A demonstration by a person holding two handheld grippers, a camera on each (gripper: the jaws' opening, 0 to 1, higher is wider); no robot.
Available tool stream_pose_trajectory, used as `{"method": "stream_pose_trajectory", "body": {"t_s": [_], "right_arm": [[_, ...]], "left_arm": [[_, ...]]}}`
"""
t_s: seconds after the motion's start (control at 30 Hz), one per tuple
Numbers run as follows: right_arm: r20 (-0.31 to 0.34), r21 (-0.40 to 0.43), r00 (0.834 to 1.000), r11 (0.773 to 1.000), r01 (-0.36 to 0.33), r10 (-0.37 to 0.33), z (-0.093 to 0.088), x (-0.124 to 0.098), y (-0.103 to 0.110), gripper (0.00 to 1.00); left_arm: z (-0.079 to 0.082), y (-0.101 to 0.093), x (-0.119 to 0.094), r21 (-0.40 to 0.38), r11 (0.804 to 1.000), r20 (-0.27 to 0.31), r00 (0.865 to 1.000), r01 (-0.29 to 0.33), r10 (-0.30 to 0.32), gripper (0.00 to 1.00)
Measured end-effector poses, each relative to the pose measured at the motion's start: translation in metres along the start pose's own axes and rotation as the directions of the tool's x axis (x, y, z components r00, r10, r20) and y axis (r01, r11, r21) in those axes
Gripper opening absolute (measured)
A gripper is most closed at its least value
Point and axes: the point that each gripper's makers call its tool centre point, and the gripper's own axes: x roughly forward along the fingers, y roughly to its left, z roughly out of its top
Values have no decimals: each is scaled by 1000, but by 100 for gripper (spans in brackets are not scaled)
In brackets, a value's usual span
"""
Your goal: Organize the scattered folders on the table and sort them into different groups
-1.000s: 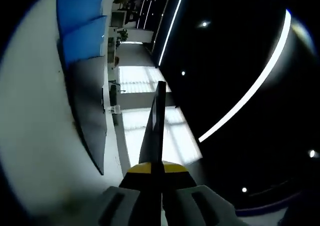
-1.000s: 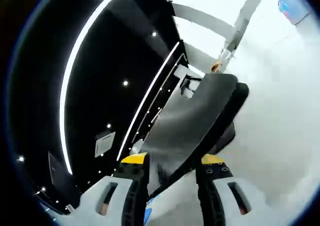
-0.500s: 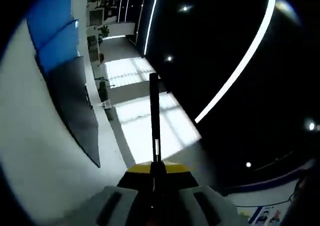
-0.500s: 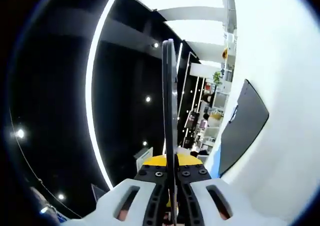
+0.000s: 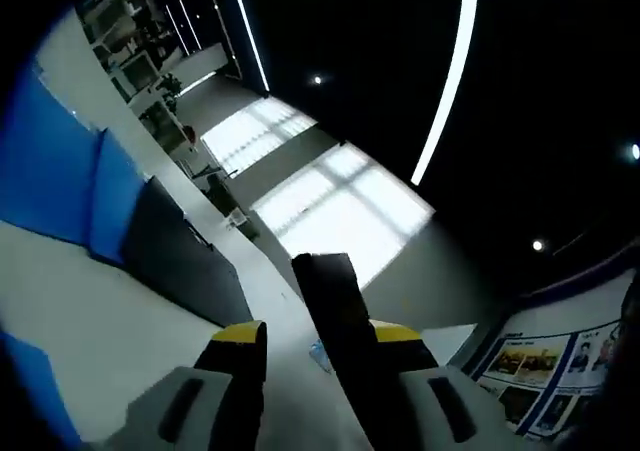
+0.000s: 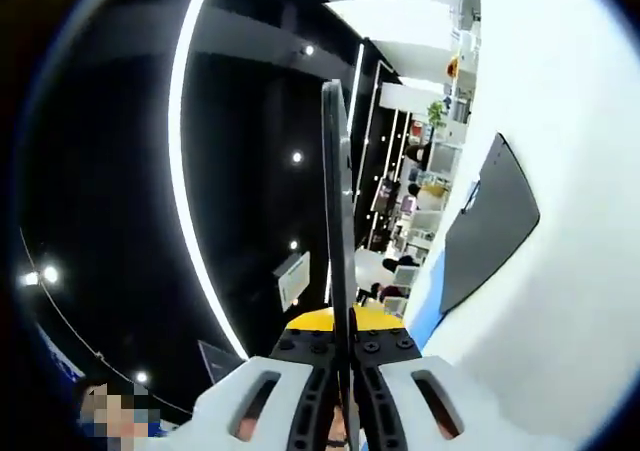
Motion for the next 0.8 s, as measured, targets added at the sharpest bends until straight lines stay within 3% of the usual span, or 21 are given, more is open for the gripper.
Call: {"method": "stream_pose_trajectory", "body": {"t_s": [0.1, 0.23, 0.33, 0.4, 0.5, 0.6, 0.73, 0.8], "right_arm": [[-32, 27, 999, 1000, -6, 7, 0, -4, 3, 4], [-82, 4, 997, 1000, 8, -8, -5, -10, 4, 4], [-160, 18, 987, 1000, 14, -11, -18, -14, 3, 4], [-187, 24, 982, 1000, 18, -13, -24, -14, 2, 4], [-239, 41, 971, 999, 18, -7, -36, -14, 2, 4], [-318, 48, 948, 999, 4, 11, -51, -16, 4, 4], [-370, 58, 929, 998, -10, 31, -63, -13, 7, 4], [-403, 67, 914, 998, -15, 41, -70, -10, 8, 4]], "left_arm": [[-1, -7, -7, 22, 1000, -20, 1000, 11, -10, 45], [-10, -13, -9, 72, 997, -85, 996, 18, -12, 47], [-16, -17, -8, 69, 997, -118, 993, 32, -24, 50], [-25, -25, -6, -15, 997, -142, 987, 70, -71, 54], [-34, -31, -2, -76, 989, -160, 978, 124, -135, 54], [-44, -28, -1, -27, 994, -208, 972, 105, -109, 56], [-66, -31, 1, -34, 994, -278, 954, 102, -107, 63], [-84, -42, 0, -27, 990, -328, 935, 137, -138, 64]]}}
